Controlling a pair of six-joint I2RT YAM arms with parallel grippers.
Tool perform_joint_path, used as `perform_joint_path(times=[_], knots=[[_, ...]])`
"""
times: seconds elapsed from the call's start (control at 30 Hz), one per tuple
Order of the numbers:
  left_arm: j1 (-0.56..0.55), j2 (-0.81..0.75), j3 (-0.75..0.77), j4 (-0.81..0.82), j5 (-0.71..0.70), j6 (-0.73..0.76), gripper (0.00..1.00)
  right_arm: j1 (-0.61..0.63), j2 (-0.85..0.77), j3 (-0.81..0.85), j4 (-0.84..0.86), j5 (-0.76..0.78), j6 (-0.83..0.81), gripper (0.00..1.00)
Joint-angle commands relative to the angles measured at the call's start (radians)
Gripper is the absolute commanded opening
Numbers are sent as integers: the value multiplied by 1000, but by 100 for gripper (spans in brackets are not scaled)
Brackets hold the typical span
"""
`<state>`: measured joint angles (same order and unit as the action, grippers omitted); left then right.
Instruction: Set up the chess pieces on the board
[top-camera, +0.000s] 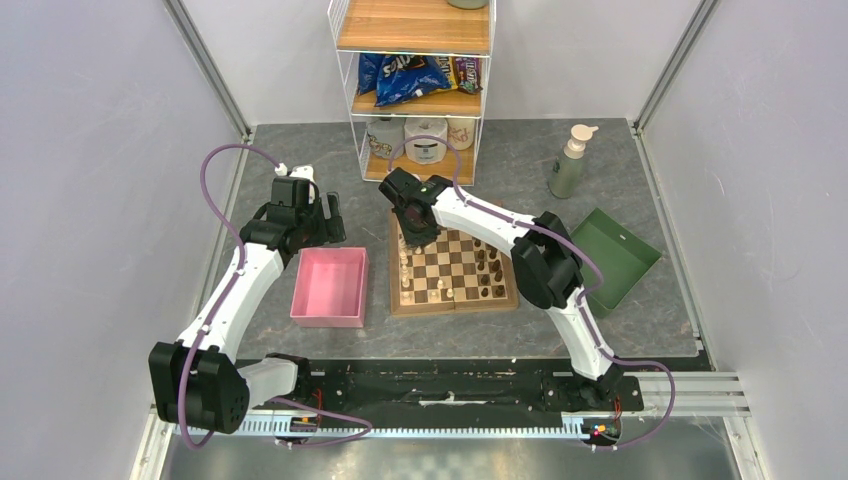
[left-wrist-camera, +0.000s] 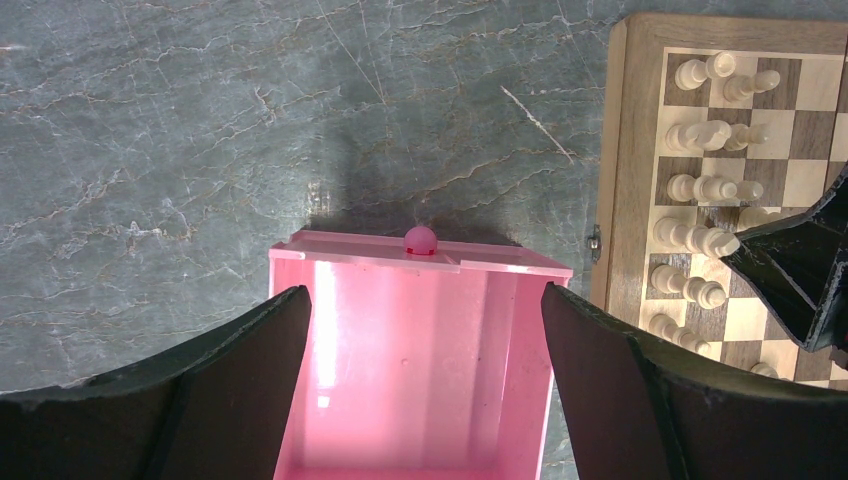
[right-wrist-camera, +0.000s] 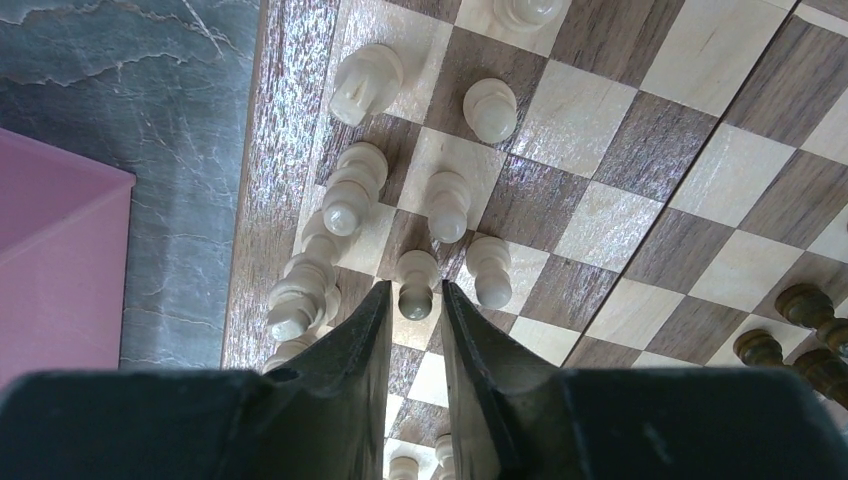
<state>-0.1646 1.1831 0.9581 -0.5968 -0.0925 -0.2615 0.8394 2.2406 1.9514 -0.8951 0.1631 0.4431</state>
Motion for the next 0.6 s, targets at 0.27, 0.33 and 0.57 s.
perform_joint_path(times=[0.27,0.33,0.57], knots=[[4,-2,21,6,16,-17,92,0,-102,29,13,18,-17,35],[3,-1,21,6,17,-18,93,0,-126,13,19,35,-16,35],[3,-3,21,7,20,-17,93,-31,-113,-11,19,42,13,35]])
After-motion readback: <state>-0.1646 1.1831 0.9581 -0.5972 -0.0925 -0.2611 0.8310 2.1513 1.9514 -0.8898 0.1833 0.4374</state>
